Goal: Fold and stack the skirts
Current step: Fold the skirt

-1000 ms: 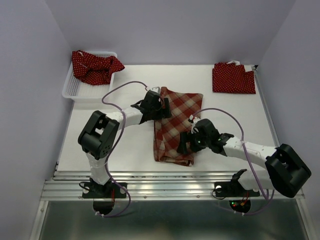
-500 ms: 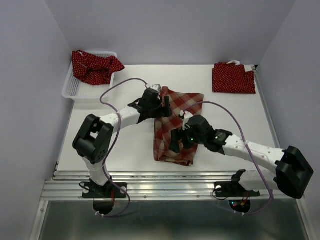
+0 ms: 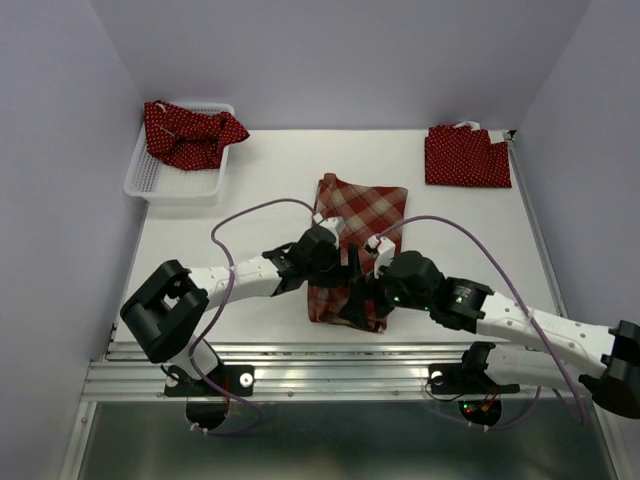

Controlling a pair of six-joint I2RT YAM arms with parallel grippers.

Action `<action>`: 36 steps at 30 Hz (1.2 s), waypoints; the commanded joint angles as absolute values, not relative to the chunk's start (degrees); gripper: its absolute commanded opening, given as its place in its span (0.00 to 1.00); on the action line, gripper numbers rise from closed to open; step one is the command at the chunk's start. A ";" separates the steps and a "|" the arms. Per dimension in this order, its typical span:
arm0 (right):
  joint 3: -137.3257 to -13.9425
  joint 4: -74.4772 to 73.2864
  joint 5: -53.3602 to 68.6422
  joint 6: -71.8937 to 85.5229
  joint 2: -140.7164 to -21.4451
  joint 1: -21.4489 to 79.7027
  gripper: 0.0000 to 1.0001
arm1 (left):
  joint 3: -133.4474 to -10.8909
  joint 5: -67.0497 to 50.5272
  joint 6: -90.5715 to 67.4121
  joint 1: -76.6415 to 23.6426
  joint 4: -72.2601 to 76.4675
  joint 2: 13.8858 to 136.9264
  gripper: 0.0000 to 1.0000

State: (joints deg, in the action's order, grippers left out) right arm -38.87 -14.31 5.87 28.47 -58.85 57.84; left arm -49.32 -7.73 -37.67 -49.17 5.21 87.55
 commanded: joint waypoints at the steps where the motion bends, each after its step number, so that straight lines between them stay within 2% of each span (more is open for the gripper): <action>1: -39.55 -17.92 9.92 28.65 -51.35 58.01 1.00 | -40.46 -10.80 -44.38 -51.50 11.50 84.73 0.99; 5: -39.46 -23.20 7.13 28.92 -47.29 58.01 1.00 | -32.36 -11.43 -48.24 -54.14 16.69 80.25 0.99; 9: -37.71 -23.55 6.24 26.82 -47.37 58.01 1.00 | -28.48 -5.72 -49.22 -53.79 12.84 79.36 0.99; 13: -39.54 -24.96 0.37 25.75 -50.97 58.01 1.00 | -31.36 -0.19 -47.20 -53.09 4.42 80.16 0.99; 15: -41.47 -24.96 -6.74 28.28 -51.94 58.01 1.00 | -32.69 4.64 -47.11 -49.77 -1.55 80.07 0.99; 19: -44.29 -24.79 -18.34 32.41 -53.43 58.01 1.00 | -34.01 4.22 -45.27 -41.16 -2.02 81.99 0.99; 22: -47.44 -24.87 -25.65 34.36 -57.37 56.62 1.00 | -38.03 6.33 -42.37 -40.34 -2.28 84.98 0.99; 24: -50.19 -24.61 -23.66 33.23 -60.91 53.09 1.00 | -40.34 5.89 -39.91 -40.25 -2.02 88.41 0.99; 25: -53.49 -23.83 -21.12 32.27 -65.43 47.87 1.00 | -42.60 6.06 -39.38 -40.08 -2.11 89.37 0.99; 27: -58.59 -21.11 -11.81 28.76 -70.64 40.21 1.00 | -46.29 6.24 -37.45 -39.64 -2.63 91.93 0.99; 34: -77.41 -19.07 -4.41 21.09 -97.61 28.32 1.00 | -59.49 10.11 -32.53 -34.20 -11.24 96.76 0.99; 36: -84.53 -19.68 2.69 21.18 -106.76 23.04 1.00 | -63.09 9.76 -30.50 -32.97 -11.69 99.13 0.99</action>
